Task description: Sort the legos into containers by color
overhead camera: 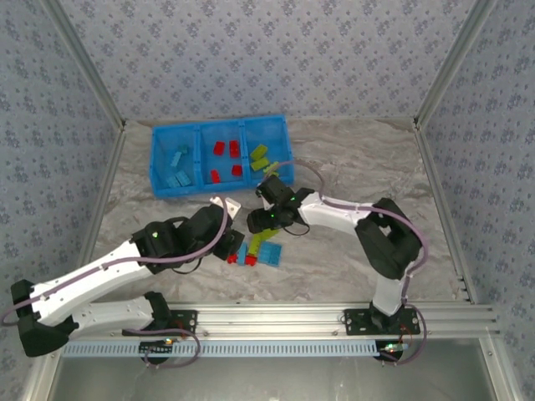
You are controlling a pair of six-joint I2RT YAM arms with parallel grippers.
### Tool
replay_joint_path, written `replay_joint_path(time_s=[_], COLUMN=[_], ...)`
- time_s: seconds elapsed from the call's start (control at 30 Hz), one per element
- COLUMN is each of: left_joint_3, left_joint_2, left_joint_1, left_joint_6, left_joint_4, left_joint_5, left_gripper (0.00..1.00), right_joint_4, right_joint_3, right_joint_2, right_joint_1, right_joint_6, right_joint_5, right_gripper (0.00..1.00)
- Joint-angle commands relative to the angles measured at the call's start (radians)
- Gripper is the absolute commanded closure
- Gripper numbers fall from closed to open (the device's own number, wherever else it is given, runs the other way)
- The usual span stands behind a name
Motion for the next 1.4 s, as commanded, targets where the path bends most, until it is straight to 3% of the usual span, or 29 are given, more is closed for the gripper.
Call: replay_joint_path(time_s=[0.0,0.17,0.3,0.47,0.7,0.83,1.0,1.07,1.23,1.37], left_joint_3=[-0.039,-0.088,-0.093,-0.102,-0.17,-0.179,-0.187,-0.198,-0.266,-0.298], left_joint_2=[-0.076,-0.143,-0.14,-0.138,-0.184,-0.18,-0.131,-0.118,-0.137,-0.132], left_joint_1=[-0.006,-0.006,-0.006,-0.006,-0.006,-0.007,0.005,0.032,0.118,0.156], left_joint_6=[-0.011,0.013,0.048,0.073,0.125,0.099,-0.142,-0.264,-0.433,-0.484], left_joint_4=[0.002,0.008,0.001,0.027,0.263,0.298,0.233,0.196,0.215,0.229], left_joint_5=[-0.05,-0.05,0.023,0.069,0.291,0.24,-0.068,-0.138,-0.083,-0.04], left_gripper=[0.35,0.21,0.09,0.02,0.01,0.01,0.01,0.01,0.01,0.01], right_joint_4=[-0.007,-0.024,-0.037,-0.041,-0.005,0.01,0.013,-0.004,-0.14,-0.226], right_joint_3=[0.08,0.125,0.133,0.109,0.147,0.275,0.497,0.589,0.843,0.914], right_joint_2=[0.08,0.126,0.109,-0.005,-0.157,-0.065,0.146,0.228,0.391,0.395], right_joint_1=[0.012,0.038,0.043,0.044,-0.009,-0.091,-0.168,-0.184,-0.184,-0.182], right_joint_6=[-0.056,-0.083,-0.075,-0.063,-0.12,-0.181,-0.213,-0.215,-0.235,-0.227], right_joint_5=[0.048,0.115,0.115,0.154,0.312,0.343,0.297,0.272,0.261,0.284], right_gripper=[0.33,0.52,0.63,0.67,0.67,0.66,0.65,0.63,0.5,0.45])
